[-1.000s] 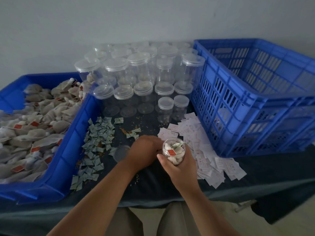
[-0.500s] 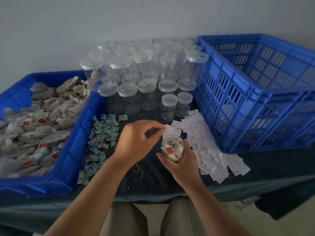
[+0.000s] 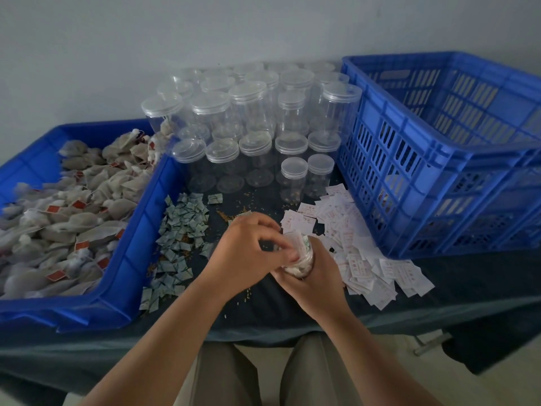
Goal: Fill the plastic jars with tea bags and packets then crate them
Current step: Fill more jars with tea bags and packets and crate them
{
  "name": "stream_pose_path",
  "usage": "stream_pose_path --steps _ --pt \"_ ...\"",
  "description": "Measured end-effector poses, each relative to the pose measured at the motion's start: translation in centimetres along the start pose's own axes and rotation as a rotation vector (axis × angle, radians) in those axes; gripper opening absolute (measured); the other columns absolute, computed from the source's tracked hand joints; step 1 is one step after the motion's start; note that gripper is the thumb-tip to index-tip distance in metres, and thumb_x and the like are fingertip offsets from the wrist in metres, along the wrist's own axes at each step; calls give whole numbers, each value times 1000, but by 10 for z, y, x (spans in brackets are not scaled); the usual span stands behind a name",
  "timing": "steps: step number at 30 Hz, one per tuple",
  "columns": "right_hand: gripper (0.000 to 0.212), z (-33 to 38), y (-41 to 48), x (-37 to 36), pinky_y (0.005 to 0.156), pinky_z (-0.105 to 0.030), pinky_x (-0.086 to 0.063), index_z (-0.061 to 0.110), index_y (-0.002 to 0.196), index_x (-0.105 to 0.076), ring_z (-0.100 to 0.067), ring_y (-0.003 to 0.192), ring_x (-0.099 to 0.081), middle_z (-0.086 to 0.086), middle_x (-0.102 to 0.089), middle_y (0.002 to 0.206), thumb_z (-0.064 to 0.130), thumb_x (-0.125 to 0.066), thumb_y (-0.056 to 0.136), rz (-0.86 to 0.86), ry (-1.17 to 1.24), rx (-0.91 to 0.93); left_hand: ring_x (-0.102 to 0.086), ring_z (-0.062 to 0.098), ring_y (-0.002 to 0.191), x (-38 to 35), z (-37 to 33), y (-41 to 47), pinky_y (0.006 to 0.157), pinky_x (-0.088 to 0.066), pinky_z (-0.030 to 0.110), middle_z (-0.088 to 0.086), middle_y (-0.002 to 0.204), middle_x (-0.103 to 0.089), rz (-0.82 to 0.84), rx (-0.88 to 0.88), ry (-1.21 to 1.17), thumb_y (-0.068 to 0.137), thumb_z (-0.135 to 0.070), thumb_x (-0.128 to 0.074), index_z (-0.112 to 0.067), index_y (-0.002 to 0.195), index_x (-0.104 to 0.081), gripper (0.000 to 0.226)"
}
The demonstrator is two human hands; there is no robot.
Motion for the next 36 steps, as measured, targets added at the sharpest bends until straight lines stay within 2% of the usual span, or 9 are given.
stream_pose_path --steps 3,6,10,13,17,21,26,33,36 --pt "39 2 -2 -4 74 -21 -58 40 110 -64 -9 96 -73 17 -72 103 49 -87 79 78 -11 60 -55 -4 94 -3 5 6 74 -40 16 -20 105 -59 101 196 -35 65 -52 -91 -43 91 -64 38" --pt "41 1 -1 -4 74 -25 -60 42 110 -63 -8 94 -73 18 -72 103 52 -86 77 78 -26 48 -61 3 85 -3 6 6 74 -53 25 -16 101 -67 178 265 -156 68 -46 -93 -41 97 -66 40" --pt "44 1 -1 -3 71 -22 -59 45 111 -60 -7 92 -73 19 -72 103 55 -86 76 75 -12 50 -65 -6 102 10 6 -1 80 -54 16 -27 110 -70 217 169 -241 78 -45 -90 -46 112 -69 41" --pt "42 0 0 -4 71 -18 -57 46 108 -59 -7 91 -73 19 -72 101 56 -85 76 74 -8 38 -63 -6 114 18 -1 -9 87 -50 9 -31 118 -65 77 -21 -117 85 -37 -86 -49 117 -69 38" --pt "43 -3 0 -4 71 -21 -58 45 109 -59 -8 89 -73 18 -73 100 57 -86 78 62 0 21 -63 -2 119 16 -10 -20 100 -51 19 -25 119 -70 -118 -259 57 93 -27 -81 -32 117 -79 24" --pt "42 -5 0 -5 68 -20 -57 43 110 -61 -9 86 -74 16 -74 99 55 -85 78 64 22 1 -63 6 104 8 -11 -21 94 -52 33 -20 109 -73 -30 -302 149 102 -27 -70 -25 110 -82 15" --pt "39 -4 1 -4 64 -20 -57 43 110 -61 -10 82 -73 14 -74 97 40 -87 80 73 54 -1 -52 16 112 2 -14 -28 94 -50 36 -10 118 -62 -57 -408 368 108 -37 -52 -16 98 -79 36" --pt "41 -1 -1 -4 68 -19 -56 47 110 -60 -10 87 -73 16 -74 99 49 -82 75 105 44 47 -55 21 110 -3 -15 -41 91 -49 44 -6 121 -64 -76 -541 468 105 -28 -62 -14 86 -78 29" --pt "40 0 -1 -5 70 -17 -55 48 110 -60 -10 90 -72 17 -73 101 49 -82 76 114 33 68 -55 19 113 -2 -15 -44 92 -50 44 -9 124 -65 -73 -543 457 106 -28 -57 -14 94 -79 29"
Point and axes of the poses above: each hand's wrist, its own y-axis towards the middle knuckle, its own x-axis out of the back of the hand, z = x × y, the point moved 3 cm from there along y, towards the middle knuckle
